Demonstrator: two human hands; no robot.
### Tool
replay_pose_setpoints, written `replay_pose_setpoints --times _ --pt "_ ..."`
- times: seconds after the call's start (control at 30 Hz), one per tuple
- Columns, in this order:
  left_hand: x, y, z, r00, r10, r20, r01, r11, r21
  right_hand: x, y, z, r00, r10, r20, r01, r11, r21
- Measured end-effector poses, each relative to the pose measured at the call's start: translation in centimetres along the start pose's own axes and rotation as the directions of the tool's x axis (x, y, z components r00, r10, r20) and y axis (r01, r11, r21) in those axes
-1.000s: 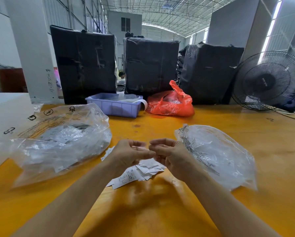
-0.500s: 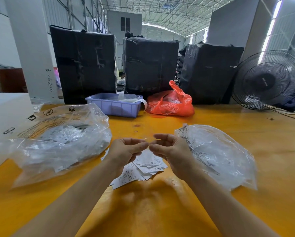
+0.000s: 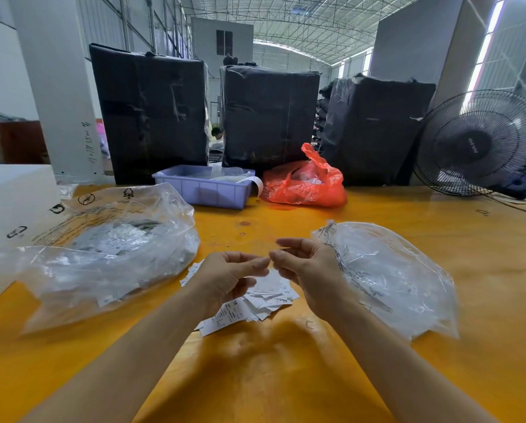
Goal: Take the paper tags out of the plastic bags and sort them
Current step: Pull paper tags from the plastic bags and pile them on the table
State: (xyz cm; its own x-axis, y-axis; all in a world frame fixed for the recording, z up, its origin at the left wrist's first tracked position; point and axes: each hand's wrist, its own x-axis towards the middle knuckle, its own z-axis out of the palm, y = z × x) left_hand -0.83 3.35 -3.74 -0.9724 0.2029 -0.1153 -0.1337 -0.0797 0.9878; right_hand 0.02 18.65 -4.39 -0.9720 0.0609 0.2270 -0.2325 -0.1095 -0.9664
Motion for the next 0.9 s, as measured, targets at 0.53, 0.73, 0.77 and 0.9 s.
replay_pose_setpoints --times 0.53,0.73,0.77,0.9 --pt "0.4 -0.1 -0.2 0.968 0.252 0.007 -0.235 0.894 0.382 0.1 -0.4 -0.5 0.992 -0.124 0.028 0.126 0.937 -0.324" --pt "0.2 0.2 -0.1 0.904 0.419 0.086 -0.402 0.761 0.509 -0.2 -0.2 0.5 0.920 -0.365 0.147 0.385 0.765 -0.516" --pt "0.2 0.1 -0.1 0.896 0.442 0.037 -0.399 0.767 0.502 0.0 -0.2 0.3 0.930 -0.352 0.103 0.355 0.793 -0.496" --pt "0.5 0.1 -0.8 0.905 0.401 -0.139 -0.335 0.876 0.346 0.6 0.8 -0.9 0.952 -0.298 0.076 0.260 0.648 -0.716"
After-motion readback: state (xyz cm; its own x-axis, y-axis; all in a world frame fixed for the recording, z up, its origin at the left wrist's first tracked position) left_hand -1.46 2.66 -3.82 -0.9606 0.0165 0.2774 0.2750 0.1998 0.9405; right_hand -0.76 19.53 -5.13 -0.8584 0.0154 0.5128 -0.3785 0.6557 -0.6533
